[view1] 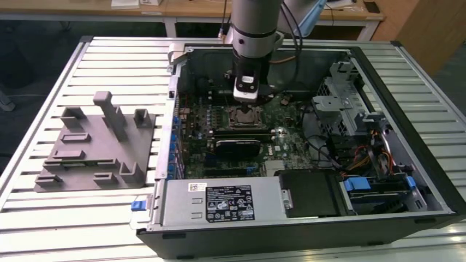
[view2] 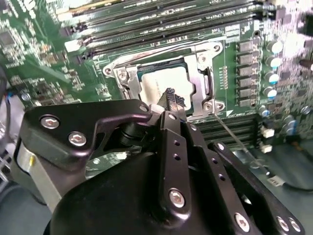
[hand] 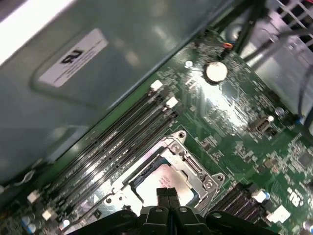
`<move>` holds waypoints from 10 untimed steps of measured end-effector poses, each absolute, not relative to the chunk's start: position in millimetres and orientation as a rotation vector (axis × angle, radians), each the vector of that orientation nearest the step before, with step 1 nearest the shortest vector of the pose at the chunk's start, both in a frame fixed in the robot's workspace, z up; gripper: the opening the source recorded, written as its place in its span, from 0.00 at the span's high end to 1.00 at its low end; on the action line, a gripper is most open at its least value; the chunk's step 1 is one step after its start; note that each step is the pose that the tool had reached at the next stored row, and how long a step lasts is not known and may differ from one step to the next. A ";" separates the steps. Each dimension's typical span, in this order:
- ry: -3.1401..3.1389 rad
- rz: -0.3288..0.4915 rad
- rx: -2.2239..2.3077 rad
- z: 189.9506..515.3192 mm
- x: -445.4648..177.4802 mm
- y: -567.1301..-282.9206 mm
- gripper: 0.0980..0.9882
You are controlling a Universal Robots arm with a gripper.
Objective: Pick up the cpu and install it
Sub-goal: 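Close the cpu cover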
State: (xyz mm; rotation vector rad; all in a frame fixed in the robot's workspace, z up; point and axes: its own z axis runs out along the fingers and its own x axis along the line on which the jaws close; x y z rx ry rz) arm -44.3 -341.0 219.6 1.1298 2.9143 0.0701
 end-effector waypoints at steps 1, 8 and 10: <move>2.925 0.070 1.104 219.5 -44.3 -341.0 0.99; 2.992 0.072 0.915 219.1 -44.3 -341.0 0.99; 3.009 0.072 0.861 219.1 -44.3 -341.0 0.99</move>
